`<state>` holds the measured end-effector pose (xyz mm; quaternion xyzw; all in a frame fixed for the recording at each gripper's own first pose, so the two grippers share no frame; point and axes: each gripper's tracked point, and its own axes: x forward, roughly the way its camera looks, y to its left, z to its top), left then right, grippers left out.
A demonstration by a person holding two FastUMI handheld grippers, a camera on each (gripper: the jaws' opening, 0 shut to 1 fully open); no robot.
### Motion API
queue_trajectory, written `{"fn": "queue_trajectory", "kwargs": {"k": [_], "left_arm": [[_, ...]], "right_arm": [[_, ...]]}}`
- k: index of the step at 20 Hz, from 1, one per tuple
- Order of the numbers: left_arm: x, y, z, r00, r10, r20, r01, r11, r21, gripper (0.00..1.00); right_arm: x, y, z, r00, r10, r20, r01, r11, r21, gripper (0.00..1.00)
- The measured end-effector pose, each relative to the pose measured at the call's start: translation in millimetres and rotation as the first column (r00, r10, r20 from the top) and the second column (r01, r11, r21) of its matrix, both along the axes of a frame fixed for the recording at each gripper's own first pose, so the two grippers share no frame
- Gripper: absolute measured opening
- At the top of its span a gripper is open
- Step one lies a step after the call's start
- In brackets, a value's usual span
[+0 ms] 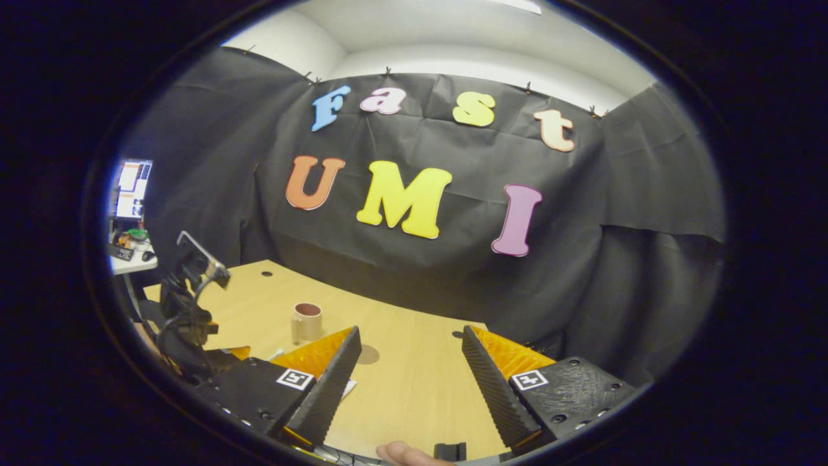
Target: Put the toothbrush and toothpaste on the desktop into the cup, then pick up the cup and place it on the coaster on the desktop.
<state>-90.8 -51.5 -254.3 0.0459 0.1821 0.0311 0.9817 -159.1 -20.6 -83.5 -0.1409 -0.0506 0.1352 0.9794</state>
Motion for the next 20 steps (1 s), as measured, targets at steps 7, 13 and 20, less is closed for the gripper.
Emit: {"fn": "queue_trajectory", "kwargs": {"k": [7,13,20], "left_arm": [[52.7,-3.8,-52.7,0.990,-0.053,-0.133,0.050,0.998,-0.030,0.86],[66.9,-7.2,-56.4,0.983,-0.074,-0.166,0.064,0.996,-0.065,0.29],[64.8,-3.4,-57.3,0.976,-0.081,-0.204,0.064,0.994,-0.086,0.12]], "right_arm": [[40.4,34.9,-37.4,0.990,-0.057,-0.130,0.045,0.995,-0.092,0.97],[57.6,38.1,-64.1,0.963,-0.122,-0.240,0.097,0.989,-0.112,0.94],[60.0,50.0,-109.9,0.919,-0.116,-0.378,0.067,0.988,-0.141,0.86]]}}
